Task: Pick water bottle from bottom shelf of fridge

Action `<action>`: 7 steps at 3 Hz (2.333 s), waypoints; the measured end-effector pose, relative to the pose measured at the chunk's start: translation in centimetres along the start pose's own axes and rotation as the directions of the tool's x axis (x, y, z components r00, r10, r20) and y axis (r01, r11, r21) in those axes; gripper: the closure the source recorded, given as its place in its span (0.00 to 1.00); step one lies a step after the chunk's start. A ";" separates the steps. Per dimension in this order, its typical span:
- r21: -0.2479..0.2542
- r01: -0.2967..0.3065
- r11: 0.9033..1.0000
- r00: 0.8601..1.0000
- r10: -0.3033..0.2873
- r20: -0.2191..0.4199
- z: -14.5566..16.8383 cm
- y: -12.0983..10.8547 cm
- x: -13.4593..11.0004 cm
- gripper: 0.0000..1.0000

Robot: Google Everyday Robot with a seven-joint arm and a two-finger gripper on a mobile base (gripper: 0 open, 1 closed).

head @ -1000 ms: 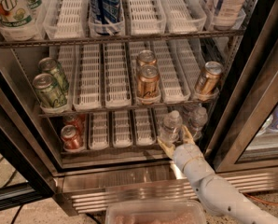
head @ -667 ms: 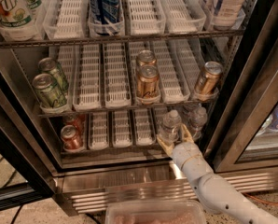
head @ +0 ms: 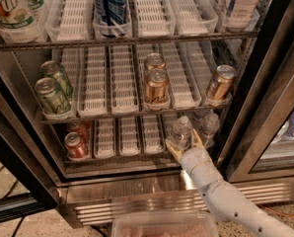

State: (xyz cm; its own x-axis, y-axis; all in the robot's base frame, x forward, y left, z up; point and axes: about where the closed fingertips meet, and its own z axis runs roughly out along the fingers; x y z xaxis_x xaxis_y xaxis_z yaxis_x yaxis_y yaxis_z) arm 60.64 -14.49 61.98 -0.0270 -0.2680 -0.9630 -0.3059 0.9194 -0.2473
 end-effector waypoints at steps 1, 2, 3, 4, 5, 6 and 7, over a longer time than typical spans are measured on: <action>0.014 0.002 1.000 1.000 -0.002 0.002 1.0 -0.5 0.2 0.33; 0.018 -0.006 1.000 1.000 0.006 0.000 1.8 -0.9 0.3 0.33; 0.009 -0.019 1.000 1.000 0.019 -0.002 2.1 -0.9 0.4 0.52; 0.009 -0.019 1.000 1.000 0.019 -0.002 2.1 -0.9 0.4 0.75; 0.009 -0.020 1.000 1.000 0.020 -0.002 2.1 -0.9 0.4 1.00; 0.005 -0.025 1.000 1.000 0.025 -0.001 2.2 -0.9 0.3 1.00; -0.014 -0.063 0.998 0.998 0.063 0.005 2.2 -1.1 -0.6 1.00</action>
Offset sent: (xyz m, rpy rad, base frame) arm 0.0284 -0.0073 -0.0060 0.0126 0.0021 -0.0280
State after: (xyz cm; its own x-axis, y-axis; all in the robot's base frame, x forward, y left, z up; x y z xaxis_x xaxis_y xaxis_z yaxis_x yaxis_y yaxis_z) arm 63.08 -14.68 62.57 -0.0417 -0.2079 -0.9773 -0.3165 0.9305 -0.1845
